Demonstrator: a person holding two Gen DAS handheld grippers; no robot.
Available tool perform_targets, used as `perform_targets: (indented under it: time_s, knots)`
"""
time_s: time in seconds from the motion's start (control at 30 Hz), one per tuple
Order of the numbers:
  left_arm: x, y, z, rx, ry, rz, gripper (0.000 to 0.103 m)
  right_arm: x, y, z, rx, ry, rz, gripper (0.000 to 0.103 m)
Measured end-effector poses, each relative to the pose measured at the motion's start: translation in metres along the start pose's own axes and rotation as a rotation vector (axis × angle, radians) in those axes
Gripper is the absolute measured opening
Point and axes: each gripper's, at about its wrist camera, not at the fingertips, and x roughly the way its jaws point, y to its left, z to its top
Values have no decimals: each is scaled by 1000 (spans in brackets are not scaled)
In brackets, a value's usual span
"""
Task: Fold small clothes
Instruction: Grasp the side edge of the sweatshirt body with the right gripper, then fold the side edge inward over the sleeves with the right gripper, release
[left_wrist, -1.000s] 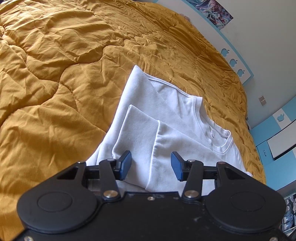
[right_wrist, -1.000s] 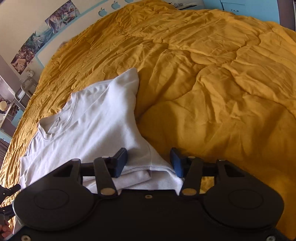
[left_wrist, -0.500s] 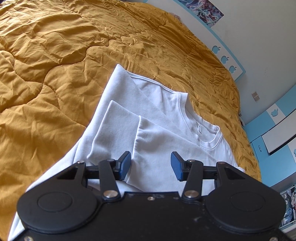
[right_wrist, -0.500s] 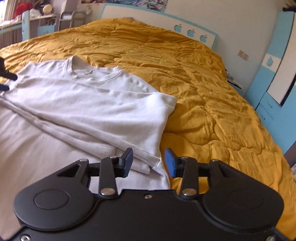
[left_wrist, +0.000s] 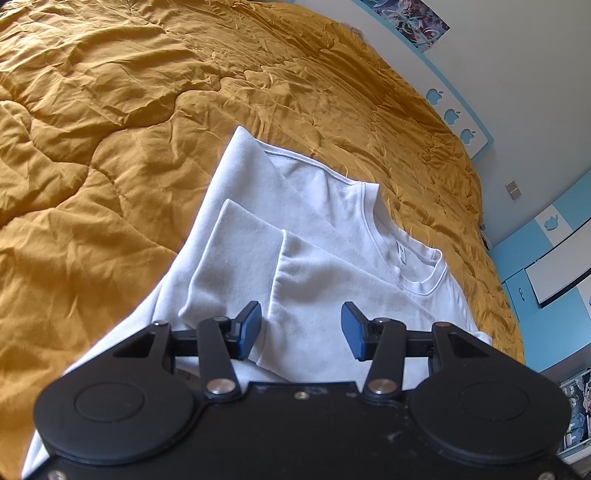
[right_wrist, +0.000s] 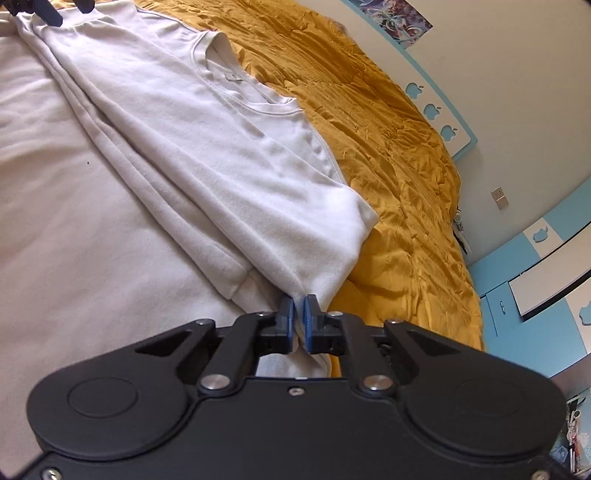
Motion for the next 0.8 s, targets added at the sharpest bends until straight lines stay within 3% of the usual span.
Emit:
perform_targets:
  time_s: [0.1,0.23,0.33,0.43,0.5,0.63,0.8]
  knots:
    - [1,3,-1,16,4,14,50,-14,-4,-8,19,-13,1,2]
    - [5,8,-4,10,9,13,51,1,1,-26,47,71,75,0]
    - [-1,4,-2,5,-4,-1,50,-10,-8,-26,104,34,54,0]
    - [-9,-6,3,-4,-35,-95,50,-29,-31,-13,210,-61,60,0]
    - [-7,-17,6,14,-44,-109,50,-31,-43,2,255,-118,64,0]
    - [15,-36,18,49,-36,-93,51,6,-62,41,340,-177,95,0]
    - [45,-27,32,45,-34,34,51,88,-86,59,502,-66,130,1]
